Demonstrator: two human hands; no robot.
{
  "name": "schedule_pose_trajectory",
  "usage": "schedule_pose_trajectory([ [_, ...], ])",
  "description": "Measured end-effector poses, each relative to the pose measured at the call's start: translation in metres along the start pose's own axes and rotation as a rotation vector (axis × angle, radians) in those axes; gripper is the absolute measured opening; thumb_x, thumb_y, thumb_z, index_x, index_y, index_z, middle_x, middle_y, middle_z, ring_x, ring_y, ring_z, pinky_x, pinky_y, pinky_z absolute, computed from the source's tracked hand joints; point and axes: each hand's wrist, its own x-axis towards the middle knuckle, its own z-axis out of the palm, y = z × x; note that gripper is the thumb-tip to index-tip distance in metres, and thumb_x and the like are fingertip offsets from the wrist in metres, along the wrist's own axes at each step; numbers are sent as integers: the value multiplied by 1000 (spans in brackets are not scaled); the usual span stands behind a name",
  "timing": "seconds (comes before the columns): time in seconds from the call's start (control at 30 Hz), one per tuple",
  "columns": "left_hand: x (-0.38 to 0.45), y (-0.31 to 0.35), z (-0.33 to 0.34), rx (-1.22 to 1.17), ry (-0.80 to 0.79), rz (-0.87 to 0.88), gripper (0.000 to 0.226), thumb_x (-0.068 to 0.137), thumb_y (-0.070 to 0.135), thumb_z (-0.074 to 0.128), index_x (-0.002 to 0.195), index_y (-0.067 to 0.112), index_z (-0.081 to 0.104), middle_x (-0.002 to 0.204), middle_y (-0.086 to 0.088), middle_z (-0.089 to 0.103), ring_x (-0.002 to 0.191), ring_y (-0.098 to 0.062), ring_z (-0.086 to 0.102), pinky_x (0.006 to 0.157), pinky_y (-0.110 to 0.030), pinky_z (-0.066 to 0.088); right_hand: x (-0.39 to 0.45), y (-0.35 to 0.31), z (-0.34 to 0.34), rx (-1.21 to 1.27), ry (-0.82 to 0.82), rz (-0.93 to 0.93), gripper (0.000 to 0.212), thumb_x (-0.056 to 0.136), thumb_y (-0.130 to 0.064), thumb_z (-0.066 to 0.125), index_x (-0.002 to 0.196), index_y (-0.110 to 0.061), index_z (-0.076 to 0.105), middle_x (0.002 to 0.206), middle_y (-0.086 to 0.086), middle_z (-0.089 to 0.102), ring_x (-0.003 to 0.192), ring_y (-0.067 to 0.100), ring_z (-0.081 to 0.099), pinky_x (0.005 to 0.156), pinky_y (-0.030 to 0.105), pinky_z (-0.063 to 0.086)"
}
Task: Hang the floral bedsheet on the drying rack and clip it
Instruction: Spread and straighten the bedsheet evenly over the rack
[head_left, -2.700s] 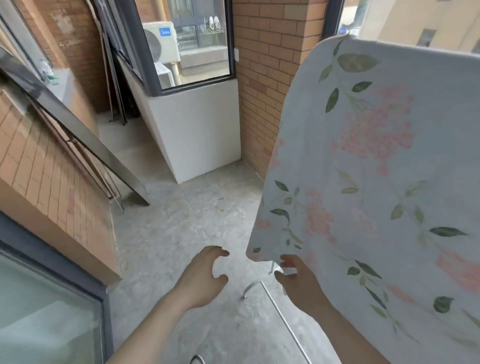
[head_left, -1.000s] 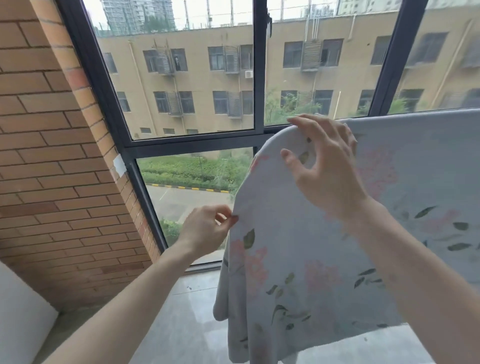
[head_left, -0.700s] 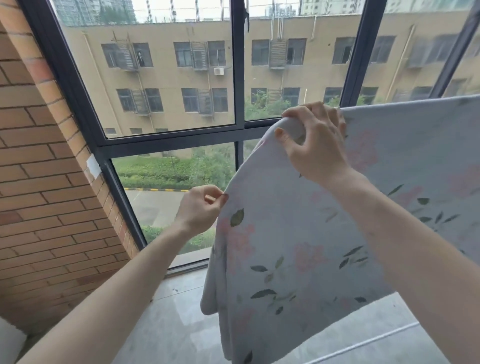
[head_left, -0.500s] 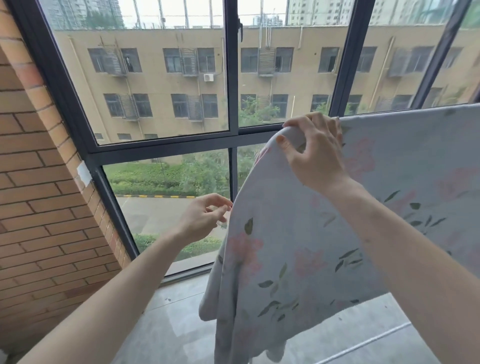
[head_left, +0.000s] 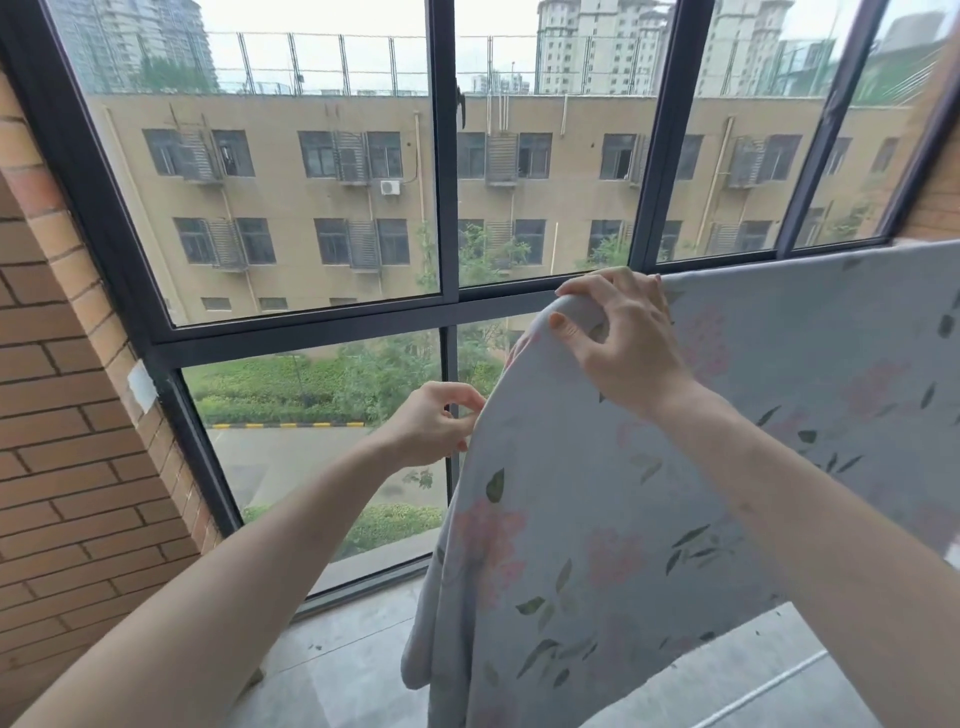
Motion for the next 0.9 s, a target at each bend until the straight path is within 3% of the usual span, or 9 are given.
schedule_pose_trajectory([
  [0.1,2,9,-2,82,59,21,12,97,18,68,88,21,76,62,23,67,57,-6,65,47,-17,44,0,-1,2,-2,-11,0,31,95,-52,60,119,-33,66,116,-16,47,128,20,38,120,44,22],
  [0.2,9,9,-17,111,200,32,17,98,15,66,88,26,72,83,16,70,65,-8,67,57,-25,48,0,-2,1,5,-10,-2,31,94,-52,60,118,-34,65,114,-17,47,126,18,38,119,48,25],
  [0.27,15,11,-26,28,353,24,20,98,11,64,87,27,70,93,8,72,57,-5,68,50,-20,46,-1,-2,0,9,-1,-3,28,94,-50,62,117,-33,66,113,-18,46,124,15,37,118,49,26],
  [0.4,19,21,-22,-32,584,-3,22,94,12,60,84,31,68,73,8,75,53,-1,61,49,-20,44,-1,-3,-1,2,4,0,26,95,-48,64,116,-33,66,113,-18,47,122,13,35,117,50,26],
  [0.5,24,14,-11,84,274,-77,15,97,22,63,86,30,71,92,10,75,83,-14,70,79,-35,60,-1,-7,-1,-3,-3,15,26,95,-49,62,116,-34,65,116,-14,50,123,15,35,118,51,25],
  [0.6,16,8,0,204,-51,-147,8,93,27,66,94,24,74,101,4,74,77,-14,67,62,-29,57,-1,-9,-2,-5,-12,29,28,95,-51,61,116,-34,65,120,-9,53,125,15,35,119,51,25],
  [0.67,11,5,2,126,-5,-126,7,91,27,69,94,22,74,100,3,74,81,-19,71,64,-31,59,-1,-10,-2,-7,-13,32,29,94,-53,59,116,-34,65,119,-10,52,125,16,35,119,51,25],
  [0.77,3,4,0,-92,-32,-95,9,92,21,74,100,20,74,101,-1,76,94,-26,75,85,-42,64,-3,-10,-3,-8,-8,44,28,95,-52,59,116,-34,64,118,-13,50,125,14,33,121,51,22],
  [0.9,-7,9,0,-50,-113,-47,7,94,22,73,102,21,74,98,-1,77,93,-23,75,86,-41,63,-4,-10,-5,-29,-17,61,29,95,-54,58,117,-35,62,120,-11,50,127,17,35,119,50,26],
])
